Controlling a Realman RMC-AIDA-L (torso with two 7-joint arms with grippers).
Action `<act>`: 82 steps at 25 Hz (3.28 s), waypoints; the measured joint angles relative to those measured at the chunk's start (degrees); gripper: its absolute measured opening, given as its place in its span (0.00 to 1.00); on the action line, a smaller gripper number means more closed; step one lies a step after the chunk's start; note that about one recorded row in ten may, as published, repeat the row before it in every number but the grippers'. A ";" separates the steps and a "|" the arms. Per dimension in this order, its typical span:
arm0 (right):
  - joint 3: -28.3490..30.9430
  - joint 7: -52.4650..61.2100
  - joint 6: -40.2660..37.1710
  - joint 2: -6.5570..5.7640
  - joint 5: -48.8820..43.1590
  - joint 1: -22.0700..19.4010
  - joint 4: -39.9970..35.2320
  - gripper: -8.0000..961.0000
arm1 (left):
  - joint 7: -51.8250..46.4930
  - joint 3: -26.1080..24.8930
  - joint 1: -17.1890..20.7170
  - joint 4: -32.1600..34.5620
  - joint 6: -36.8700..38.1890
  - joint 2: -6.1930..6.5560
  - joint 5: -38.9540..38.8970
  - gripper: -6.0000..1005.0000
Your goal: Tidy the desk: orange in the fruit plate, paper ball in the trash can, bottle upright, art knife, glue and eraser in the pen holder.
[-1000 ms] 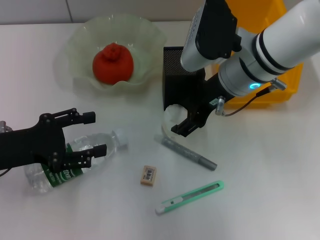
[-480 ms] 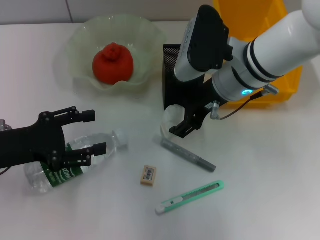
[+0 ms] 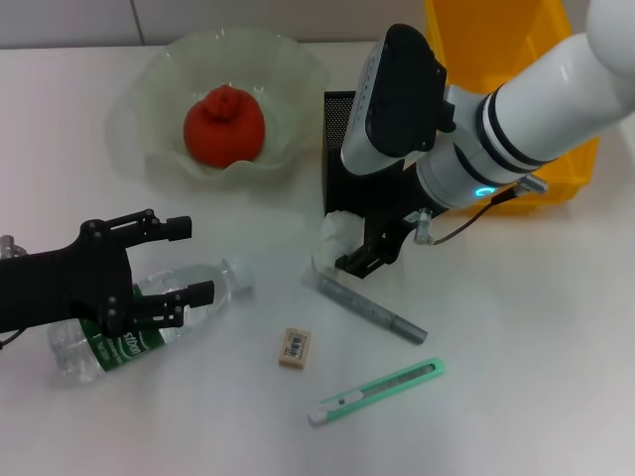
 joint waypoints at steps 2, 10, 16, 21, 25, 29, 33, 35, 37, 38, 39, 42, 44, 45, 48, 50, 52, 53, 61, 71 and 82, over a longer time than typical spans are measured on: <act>-0.31 0.01 0.51 0.01 0.01 0.00 0.29 0.80 | 0.05 0.00 -0.02 -0.05 -0.03 0.00 0.00 0.80; -0.40 -0.01 1.25 0.01 0.17 -0.25 0.57 0.57 | 0.02 0.00 -0.02 -0.07 0.02 0.00 0.00 0.80; 0.15 -0.09 -1.08 -0.21 2.75 -1.67 -1.93 0.52 | -0.10 0.00 0.06 0.05 0.20 0.00 0.00 0.80; 1.69 -0.14 -3.76 -0.24 3.22 -6.12 -8.82 0.52 | -0.20 -0.01 0.06 0.01 0.40 0.11 0.00 0.80; 4.65 -2.20 -5.55 -0.28 7.32 -11.76 -14.29 0.52 | -0.22 0.00 0.02 0.06 0.49 0.08 0.01 0.80; 8.70 -7.22 -7.14 -0.33 12.96 -15.52 -15.39 0.52 | -0.27 -0.01 0.01 0.00 0.50 0.11 0.01 0.80; 15.15 -19.96 -9.96 -0.37 24.64 -20.46 -12.19 0.52 | -0.38 0.00 0.01 -0.05 0.84 -0.01 0.01 0.80; 20.59 -30.89 -12.40 -0.43 33.63 -22.64 -5.55 0.52 | -0.45 0.00 0.02 -0.06 1.21 -0.30 0.01 0.80; 25.16 -38.67 -15.14 -0.48 38.42 -22.95 1.05 0.52 | -0.47 0.01 0.08 -0.07 1.30 -0.57 0.01 0.80; 27.91 -42.74 -16.90 -0.53 40.50 -22.75 5.13 0.52 | -0.47 0.00 0.11 -0.07 1.32 -0.66 0.01 0.80; 27.91 -42.74 -16.90 -0.53 40.50 -22.75 5.13 0.52 | -0.47 0.00 0.11 -0.07 1.32 -0.66 0.01 0.80; 36.76 -53.94 -22.33 -0.84 43.81 -21.12 17.35 0.52 | -0.48 0.00 0.13 -0.07 1.39 -0.90 0.01 0.80; 42.58 -60.81 -25.57 -1.15 44.19 -20.09 24.65 0.52 | -0.48 0.00 0.16 -0.06 1.46 -1.11 0.01 0.80; 46.57 -65.73 -27.71 -1.26 44.24 -19.78 29.38 0.52 | -0.48 0.00 0.19 -0.07 1.49 -1.20 0.01 0.80; 50.33 -69.09 -28.83 -0.97 44.32 -20.30 31.36 0.52 | -0.65 0.00 0.24 -0.06 1.54 -1.33 0.01 0.80; 54.77 -72.14 -29.29 -0.45 45.36 -21.70 32.97 0.52 | -1.04 0.00 0.31 -0.06 1.75 -1.41 0.01 0.80; 56.14 -73.12 -29.29 -0.43 46.32 -22.11 33.94 0.52 | -1.07 0.00 0.32 -0.07 1.82 -1.42 0.01 0.80; 58.72 -75.12 -28.88 -0.47 48.99 -22.73 36.05 0.52 | -1.07 0.00 0.32 -0.07 1.82 -1.42 0.01 0.80; 65.85 -78.06 -20.02 -0.48 55.65 -22.78 38.95 0.57 | -1.10 0.00 0.52 -0.06 2.03 -1.40 0.01 0.80; 65.71 -78.36 -14.49 -0.52 55.68 -19.76 38.77 0.63 | -1.10 0.00 0.72 -0.06 2.66 -1.33 0.01 0.80; 66.44 -79.04 -12.93 -0.38 55.87 -18.99 38.65 0.69 | -1.16 -0.28 0.98 -0.06 3.04 -1.32 -0.10 0.80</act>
